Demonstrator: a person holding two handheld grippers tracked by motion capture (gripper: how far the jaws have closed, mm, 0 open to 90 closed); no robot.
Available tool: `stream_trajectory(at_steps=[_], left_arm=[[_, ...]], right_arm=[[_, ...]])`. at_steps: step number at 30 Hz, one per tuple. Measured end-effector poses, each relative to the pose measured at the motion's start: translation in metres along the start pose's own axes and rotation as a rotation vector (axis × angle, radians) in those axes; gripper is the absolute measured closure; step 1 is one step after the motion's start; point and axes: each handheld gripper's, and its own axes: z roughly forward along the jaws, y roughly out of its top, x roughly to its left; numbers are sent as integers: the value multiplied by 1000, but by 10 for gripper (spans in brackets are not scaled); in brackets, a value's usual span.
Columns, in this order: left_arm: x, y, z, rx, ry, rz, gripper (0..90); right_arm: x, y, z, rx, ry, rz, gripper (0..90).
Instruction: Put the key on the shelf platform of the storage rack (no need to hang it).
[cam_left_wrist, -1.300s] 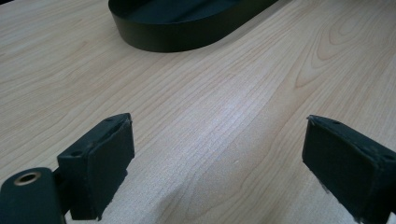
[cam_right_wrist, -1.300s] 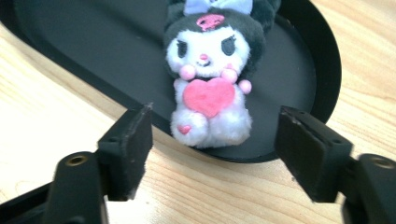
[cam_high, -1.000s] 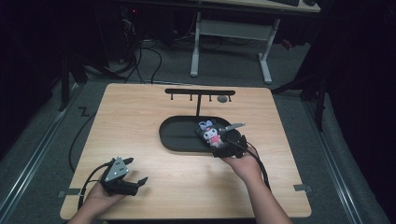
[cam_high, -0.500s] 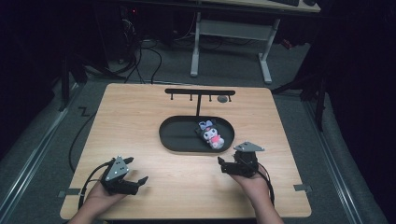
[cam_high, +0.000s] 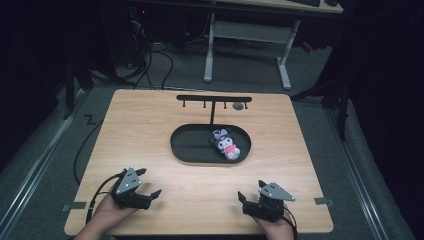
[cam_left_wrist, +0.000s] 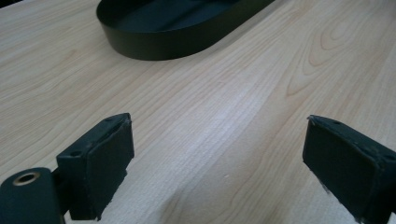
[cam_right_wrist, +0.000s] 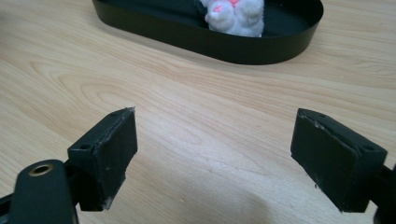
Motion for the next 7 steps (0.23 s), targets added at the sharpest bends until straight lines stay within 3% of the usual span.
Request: stream_trajectory(at_steps=[2,7], left_arm=[[-1,0,0,6,-4,11,97],[1,-1,-2,-8,-10,0,97]], right_arm=[[0,1,1,13,-20,-9,150],[0,4,4,-3,-11,-10,145]])
